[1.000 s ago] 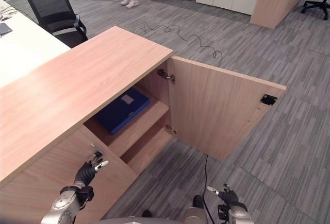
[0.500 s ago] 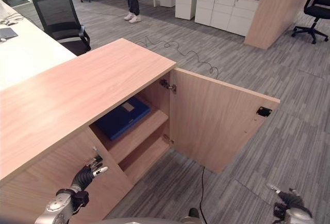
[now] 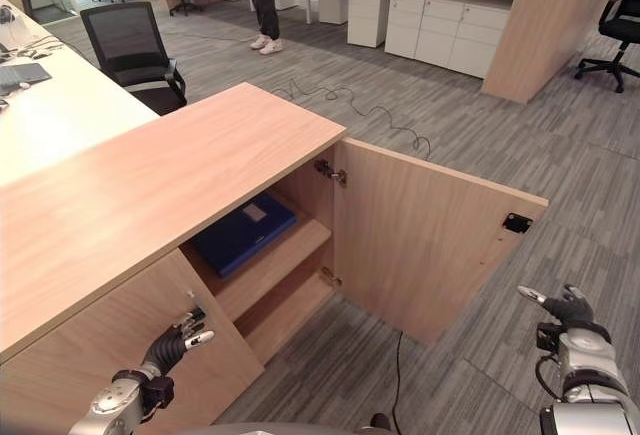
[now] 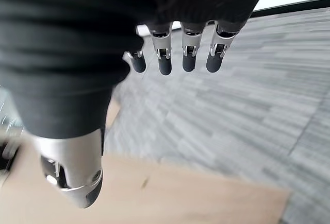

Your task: Put the empty folder in the office cabinet

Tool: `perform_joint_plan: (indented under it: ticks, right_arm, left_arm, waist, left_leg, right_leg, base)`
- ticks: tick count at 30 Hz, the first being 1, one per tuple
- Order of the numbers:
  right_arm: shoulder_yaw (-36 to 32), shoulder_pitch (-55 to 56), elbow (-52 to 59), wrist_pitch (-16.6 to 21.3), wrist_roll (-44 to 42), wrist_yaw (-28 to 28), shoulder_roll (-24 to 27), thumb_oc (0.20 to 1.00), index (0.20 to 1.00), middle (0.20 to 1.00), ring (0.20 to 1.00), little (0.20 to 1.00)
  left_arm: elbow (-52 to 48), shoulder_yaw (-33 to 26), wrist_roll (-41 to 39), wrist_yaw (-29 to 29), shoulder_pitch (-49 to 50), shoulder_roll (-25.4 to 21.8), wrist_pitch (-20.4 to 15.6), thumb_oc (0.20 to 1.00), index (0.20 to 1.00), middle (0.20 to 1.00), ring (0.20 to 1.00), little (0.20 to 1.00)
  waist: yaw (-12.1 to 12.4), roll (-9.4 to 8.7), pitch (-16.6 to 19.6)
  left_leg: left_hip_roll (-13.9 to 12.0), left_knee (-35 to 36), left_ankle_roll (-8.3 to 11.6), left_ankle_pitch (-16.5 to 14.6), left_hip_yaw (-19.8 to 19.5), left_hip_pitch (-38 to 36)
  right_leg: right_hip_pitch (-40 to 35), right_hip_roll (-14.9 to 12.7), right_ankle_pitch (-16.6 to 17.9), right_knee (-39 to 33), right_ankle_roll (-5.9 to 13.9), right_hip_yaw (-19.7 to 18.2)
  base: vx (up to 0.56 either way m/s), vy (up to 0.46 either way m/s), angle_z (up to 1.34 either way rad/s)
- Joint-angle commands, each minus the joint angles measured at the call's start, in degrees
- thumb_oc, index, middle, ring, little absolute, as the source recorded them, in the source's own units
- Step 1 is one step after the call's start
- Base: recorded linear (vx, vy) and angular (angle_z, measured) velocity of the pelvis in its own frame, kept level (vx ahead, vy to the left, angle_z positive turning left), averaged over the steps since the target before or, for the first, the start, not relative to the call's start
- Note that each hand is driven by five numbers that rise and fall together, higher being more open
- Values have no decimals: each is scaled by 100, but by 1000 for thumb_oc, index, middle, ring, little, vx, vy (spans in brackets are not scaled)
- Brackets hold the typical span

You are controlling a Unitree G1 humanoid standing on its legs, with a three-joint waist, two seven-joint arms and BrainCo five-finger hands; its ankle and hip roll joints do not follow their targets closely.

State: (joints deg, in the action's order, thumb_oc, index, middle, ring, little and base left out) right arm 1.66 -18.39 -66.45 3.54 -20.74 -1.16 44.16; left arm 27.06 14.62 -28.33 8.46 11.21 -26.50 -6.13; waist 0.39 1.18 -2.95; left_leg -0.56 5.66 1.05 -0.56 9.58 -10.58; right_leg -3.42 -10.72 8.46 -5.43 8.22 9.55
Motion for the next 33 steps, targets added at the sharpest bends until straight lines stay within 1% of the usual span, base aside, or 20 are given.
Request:
perform_joint_plan:
  ticks: [1,2,3,8,12,13,20,25,27,31,33]
  right_arm:
    - [354,-893,-78,227,197,-11,-113,1000,1000,1000,1000,1000]
    - [361,-901,-82,227,197,-11,-115,1000,1000,1000,1000,1000]
    - [542,-1065,-93,225,243,2,-251,1000,1000,1000,1000,1000]
    - [787,-1385,-92,224,290,-11,-465,1000,1000,1000,1000,1000]
    - [1067,-1564,-43,196,410,17,-741,1000,1000,1000,1000,1000]
    - [1068,-1565,-43,196,410,17,-742,1000,1000,1000,1000,1000]
    - [1307,-1492,286,197,459,77,-1271,1000,1000,1000,1000,1000]
    - [1402,-1273,543,200,522,152,-1422,1000,1000,1000,1000,1000]
    - [1378,-1104,671,195,574,177,-1415,1000,1000,1000,1000,1000]
    - [1169,-878,545,191,529,163,-1386,1000,1000,1000,1000,1000]
    - [909,-668,124,146,473,160,-1284,1000,1000,1000,1000,1000]
  left_arm:
    - [-391,267,97,362,-684,307,-300,1000,1000,1000,1000,1000]
    - [-391,262,97,363,-683,307,-299,1000,1000,1000,1000,1000]
    - [-405,293,73,358,-672,311,-286,1000,1000,1000,1000,1000]
    - [-492,313,22,342,-663,307,-261,1000,1000,1000,1000,1000]
    - [-547,316,-11,338,-644,319,-230,1000,1000,1000,1000,1000]
    - [-548,315,-11,338,-644,319,-230,1000,1000,1000,1000,1000]
    - [-504,267,12,278,-608,345,-241,1000,1000,1000,1000,1000]
    - [-501,235,28,264,-592,351,-250,1000,1000,1000,1000,1000]
    - [-495,208,67,250,-601,348,-248,1000,1000,1000,1000,1000]
    - [-486,169,92,240,-622,355,-249,1000,1000,1000,1000,1000]
    - [-481,129,114,254,-620,358,-238,1000,1000,1000,1000,1000]
  waist:
    - [22,-149,-131]
    - [17,-149,-132]
    - [76,-136,-130]
    - [161,-100,-141]
    - [244,-78,-155]
    - [242,-78,-155]
    - [305,-71,-163]
    - [305,-75,-164]
    - [294,-82,-165]
    - [286,-92,-160]
    - [285,-104,-139]
  left_leg:
    - [-238,-203,215,-224,-573,5]
    - [-239,-203,216,-225,-574,4]
    - [-262,-200,231,-202,-609,12]
    - [-292,-188,256,-151,-687,45]
    - [-304,-174,274,-120,-775,79]
    - [-304,-174,274,-120,-776,79]
    - [-319,-165,273,-96,-859,94]
    - [-312,-163,273,-85,-884,114]
    - [-320,-154,276,-83,-910,129]
    - [-317,-152,277,-83,-933,140]
    - [-315,-149,275,-92,-951,139]
  right_leg:
    - [-228,55,-762,480,229,153]
    - [-230,56,-761,478,228,154]
    - [-263,74,-771,436,213,179]
    - [-315,105,-791,386,184,240]
    - [-369,135,-810,345,149,331]
    - [-370,135,-810,344,149,332]
    - [-426,159,-817,293,114,371]
    - [-434,162,-818,284,107,401]
    - [-431,159,-822,284,105,408]
    - [-443,160,-832,287,102,420]
    - [-457,164,-834,281,104,438]
  base:
    - [15,-28,12]
    - [23,-55,12]
    - [14,-39,8]
    - [4,-23,2]
    - [3,-24,15]
    - [5,-11,17]
    - [3,-9,8]
    - [0,0,0]
    - [0,0,0]
    - [0,1,1]
    - [1,1,6]
